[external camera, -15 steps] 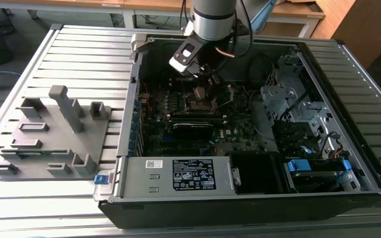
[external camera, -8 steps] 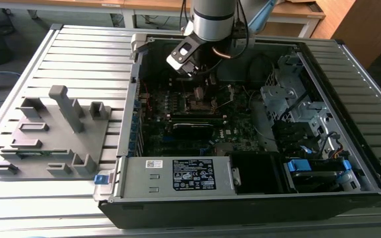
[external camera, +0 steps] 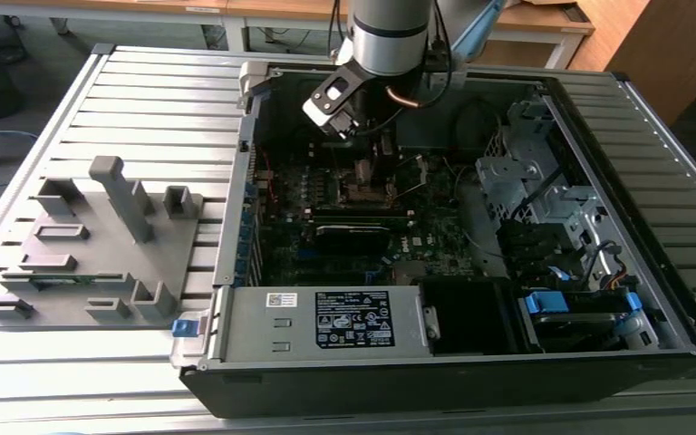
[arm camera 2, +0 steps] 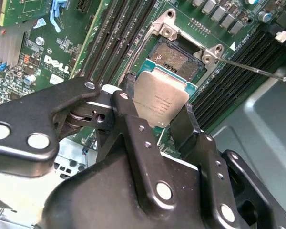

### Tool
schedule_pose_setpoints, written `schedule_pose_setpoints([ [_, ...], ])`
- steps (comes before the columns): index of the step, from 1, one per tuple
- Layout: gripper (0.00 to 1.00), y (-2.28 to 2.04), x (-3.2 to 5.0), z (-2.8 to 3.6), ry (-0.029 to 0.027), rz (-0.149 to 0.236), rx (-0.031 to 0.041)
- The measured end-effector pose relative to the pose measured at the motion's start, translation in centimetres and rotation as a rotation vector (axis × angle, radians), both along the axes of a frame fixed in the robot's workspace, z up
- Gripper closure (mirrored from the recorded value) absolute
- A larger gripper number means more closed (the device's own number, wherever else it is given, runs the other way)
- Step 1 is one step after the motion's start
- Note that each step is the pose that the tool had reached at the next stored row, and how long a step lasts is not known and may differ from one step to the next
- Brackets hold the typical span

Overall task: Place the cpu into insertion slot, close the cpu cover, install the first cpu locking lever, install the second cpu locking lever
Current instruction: 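Place the cpu into insertion slot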

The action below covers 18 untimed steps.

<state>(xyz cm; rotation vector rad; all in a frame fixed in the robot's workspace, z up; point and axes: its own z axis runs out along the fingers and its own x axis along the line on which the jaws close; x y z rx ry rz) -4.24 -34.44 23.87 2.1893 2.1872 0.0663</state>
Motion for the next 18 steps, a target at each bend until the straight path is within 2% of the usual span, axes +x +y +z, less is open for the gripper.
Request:
schedule_pose_setpoints([
  [2, 0.46, -0.01, -0.01, -0.03, 0.0002, -0.036, -0.0003],
  [4, 0.46, -0.01, -0.02, -0.02, 0.0003, -0.04, 0.0003],
  [5, 0.46, -0.01, -0.04, -0.04, 0.0001, -0.04, 0.0047],
  [7, 0.46, -0.01, -0.13, -0.06, 0.0006, -0.04, 0.0199],
  [8, 0.46, 0.0, -0.15, -0.09, 0.0007, -0.04, 0.0249],
  [9, 0.46, 0.0, -0.18, -0.15, 0.0004, -0.04, 0.0265],
  [13, 0.46, 0.0, -0.28, -0.8, -0.0002, -0.04, 0.0265],
  [18, 0.46, 0.02, -0.43, -0.9, -0.0004, -0.04, 0.0262],
])
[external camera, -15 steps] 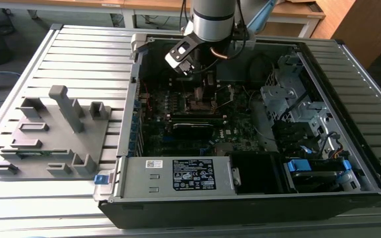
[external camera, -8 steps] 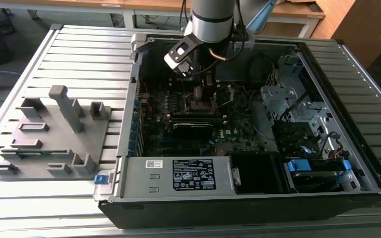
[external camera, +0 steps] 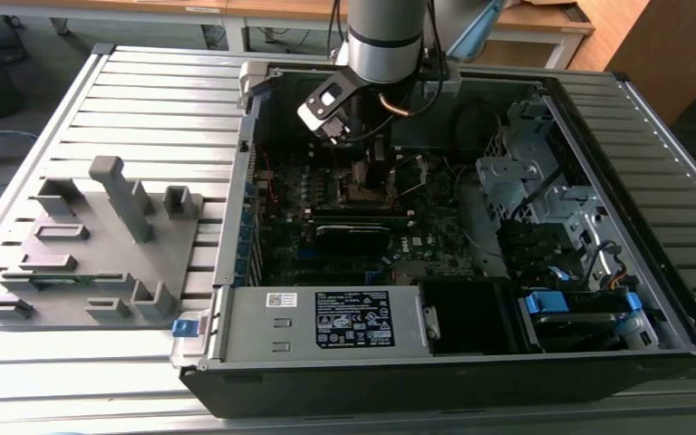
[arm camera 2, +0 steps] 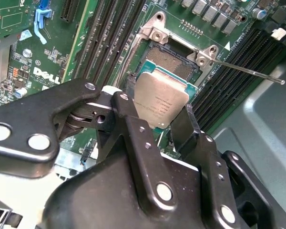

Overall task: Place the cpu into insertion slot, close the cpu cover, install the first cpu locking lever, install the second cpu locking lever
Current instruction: 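Place the cpu into insertion slot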

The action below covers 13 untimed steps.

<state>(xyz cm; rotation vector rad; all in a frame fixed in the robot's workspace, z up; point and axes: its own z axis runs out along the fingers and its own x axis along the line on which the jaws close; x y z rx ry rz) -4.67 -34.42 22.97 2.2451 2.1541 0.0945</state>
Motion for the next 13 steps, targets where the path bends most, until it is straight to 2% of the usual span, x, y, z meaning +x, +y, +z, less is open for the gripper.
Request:
schedule_pose_setpoints([
  [8, 0.46, 0.0, -0.14, -0.1, -0.0001, 0.0, 0.0],
  [13, 0.46, 0.07, -0.25, -0.37, -0.0001, 0.0, -0.0011],
])
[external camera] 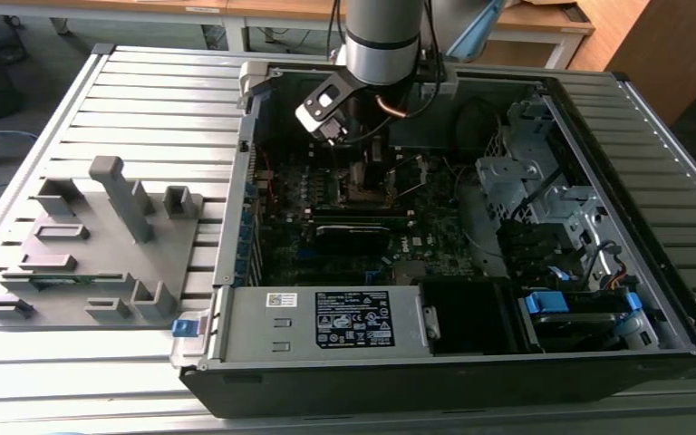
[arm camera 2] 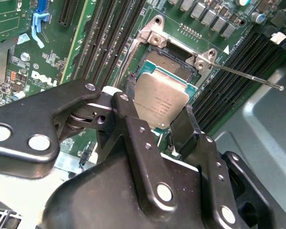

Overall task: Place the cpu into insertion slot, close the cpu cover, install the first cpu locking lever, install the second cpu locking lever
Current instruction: 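Place the cpu into insertion slot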

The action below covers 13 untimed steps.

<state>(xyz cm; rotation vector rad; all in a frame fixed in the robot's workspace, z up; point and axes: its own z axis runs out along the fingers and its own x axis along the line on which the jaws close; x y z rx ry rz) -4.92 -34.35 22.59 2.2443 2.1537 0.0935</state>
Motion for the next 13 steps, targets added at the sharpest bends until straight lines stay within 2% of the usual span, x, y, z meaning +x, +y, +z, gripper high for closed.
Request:
schedule_pose_setpoints([
  [6, 0.46, 0.0, -0.01, -0.84, 0.0, 0.0, -0.0001],
  [13, 0.46, 0.0, -0.01, -0.9, 0.0, 0.0, -0.0003],
])
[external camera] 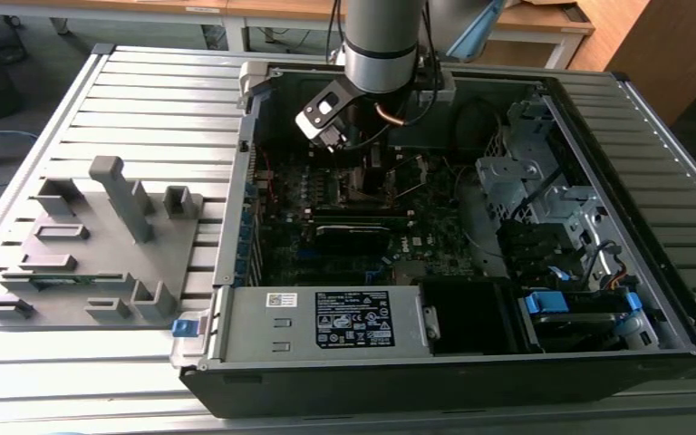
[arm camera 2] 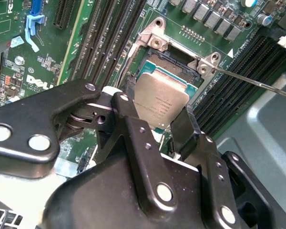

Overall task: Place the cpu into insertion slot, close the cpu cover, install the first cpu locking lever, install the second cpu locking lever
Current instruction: 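Place the cpu into insertion slot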

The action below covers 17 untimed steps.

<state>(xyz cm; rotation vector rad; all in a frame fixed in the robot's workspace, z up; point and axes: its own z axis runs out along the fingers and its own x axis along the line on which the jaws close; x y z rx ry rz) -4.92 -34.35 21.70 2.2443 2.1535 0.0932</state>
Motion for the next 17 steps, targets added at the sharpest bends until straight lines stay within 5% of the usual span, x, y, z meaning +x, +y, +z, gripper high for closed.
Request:
schedule_pose_setpoints([
  [17, 0.46, 0.0, 0.0, -0.4, 0.0, 0.0, 0.0],
])
